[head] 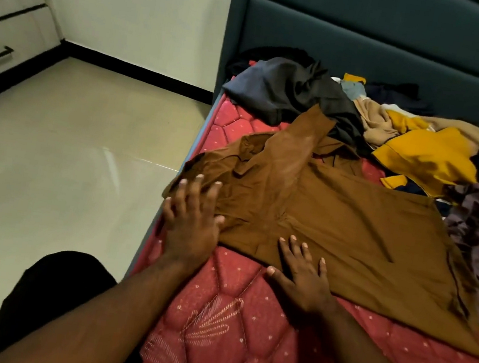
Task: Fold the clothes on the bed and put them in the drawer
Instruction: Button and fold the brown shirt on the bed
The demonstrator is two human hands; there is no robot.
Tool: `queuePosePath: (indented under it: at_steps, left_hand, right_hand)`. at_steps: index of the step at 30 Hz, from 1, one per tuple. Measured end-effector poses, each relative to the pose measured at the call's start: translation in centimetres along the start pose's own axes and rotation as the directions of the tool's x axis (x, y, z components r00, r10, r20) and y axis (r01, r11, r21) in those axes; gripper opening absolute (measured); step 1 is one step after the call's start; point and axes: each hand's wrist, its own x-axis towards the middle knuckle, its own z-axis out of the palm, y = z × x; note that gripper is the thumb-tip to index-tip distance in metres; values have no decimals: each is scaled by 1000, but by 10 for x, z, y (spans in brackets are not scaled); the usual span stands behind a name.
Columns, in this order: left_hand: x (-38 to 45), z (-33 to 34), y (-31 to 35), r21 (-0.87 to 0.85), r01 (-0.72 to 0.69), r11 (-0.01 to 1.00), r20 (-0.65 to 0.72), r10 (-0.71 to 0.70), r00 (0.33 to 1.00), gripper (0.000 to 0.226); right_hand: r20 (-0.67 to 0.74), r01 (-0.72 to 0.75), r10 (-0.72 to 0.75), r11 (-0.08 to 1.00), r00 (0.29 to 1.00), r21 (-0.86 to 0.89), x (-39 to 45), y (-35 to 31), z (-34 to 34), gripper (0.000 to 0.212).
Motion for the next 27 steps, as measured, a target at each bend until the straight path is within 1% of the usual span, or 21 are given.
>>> queuePosePath:
  at_steps: [1, 2, 3, 4, 6, 7, 10, 11, 12, 13, 14, 15, 16, 17, 18, 19, 21, 22, 24, 25, 27]
  left_hand:
    - [-7, 5, 17, 4, -162, 987, 61, 162, 985, 74]
    - [-13, 13, 42, -24, -330, 944, 161, 329, 931, 78]
    - [-18, 19, 65, -76, -447, 891, 263, 451, 853, 80]
    - [-21, 25, 92, -130, -511, 850, 350, 522, 778, 82]
    - [-21, 33, 134, -193, -563, 804, 468, 579, 667, 84]
    - [-16, 37, 159, -213, -600, 771, 504, 613, 609, 80]
    - [-1, 49, 213, -252, -705, 663, 513, 709, 484, 63]
    - [4, 52, 218, -269, -714, 647, 513, 723, 462, 61]
    - [4, 58, 230, -297, -712, 636, 521, 733, 437, 60]
    - [4, 65, 235, -310, -709, 633, 518, 738, 433, 61]
    - [1, 75, 243, -296, -721, 626, 499, 745, 442, 62]
    - [-3, 81, 242, -259, -733, 629, 459, 748, 479, 65]
    - [-7, 86, 239, -224, -739, 636, 423, 746, 514, 65]
    - [-11, 91, 239, -216, -739, 638, 399, 748, 530, 65]
    - [-12, 95, 237, -212, -740, 638, 375, 752, 542, 64]
    - [-13, 99, 238, -216, -745, 631, 368, 759, 537, 63]
    - [-12, 99, 237, -205, -751, 628, 357, 762, 540, 64]
    - [-12, 99, 239, -205, -752, 626, 358, 763, 538, 64]
    - [-12, 99, 240, -204, -754, 624, 374, 762, 529, 64]
    - [-13, 97, 240, -206, -749, 630, 394, 754, 525, 65]
    - [-13, 92, 242, -210, -741, 638, 442, 738, 510, 74]
  right_hand:
    - [16, -26, 26, 1000, 1000, -9, -4, 18, -3, 97]
    - [13, -79, 79, 997, 997, 6, -11, 43, -8, 87]
    - [-5, -152, 153, 988, 988, 36, -17, 67, -13, 76]
    - [-36, -235, 239, 968, 970, 92, -24, 95, -21, 69]
    - [-58, -403, 423, 890, 904, 213, -39, 145, -39, 63]
    - [-44, -477, 500, 847, 865, 236, -51, 175, -47, 65]
    - [-29, -618, 638, 756, 770, 217, -81, 252, -51, 83]
    - [-25, -629, 655, 735, 755, 254, -83, 263, -47, 85]
    - [-23, -619, 662, 712, 749, 331, -90, 273, -43, 83]
    - [-62, -577, 656, 701, 752, 419, -90, 279, -39, 78]
    - [-129, -517, 659, 682, 741, 517, -91, 287, -36, 69]
    - [-194, -471, 688, 648, 699, 598, -89, 286, -38, 57]
    - [-242, -465, 739, 606, 628, 645, -84, 288, -41, 47]
    - [-265, -508, 791, 570, 551, 645, -83, 294, -44, 43]
    - [-267, -560, 827, 538, 494, 630, -80, 298, -46, 41]
    - [-248, -609, 854, 503, 457, 613, -81, 304, -46, 38]
    - [-201, -649, 867, 479, 457, 592, -80, 306, -48, 35]
    - [-171, -679, 865, 479, 471, 556, -81, 302, -51, 40]
    - [-158, -761, 856, 512, 492, 398, -77, 302, -54, 50]
    - [-165, -790, 858, 513, 487, 337, -75, 300, -56, 49]
    - [-190, -807, 868, 496, 458, 320, -73, 296, -58, 42]
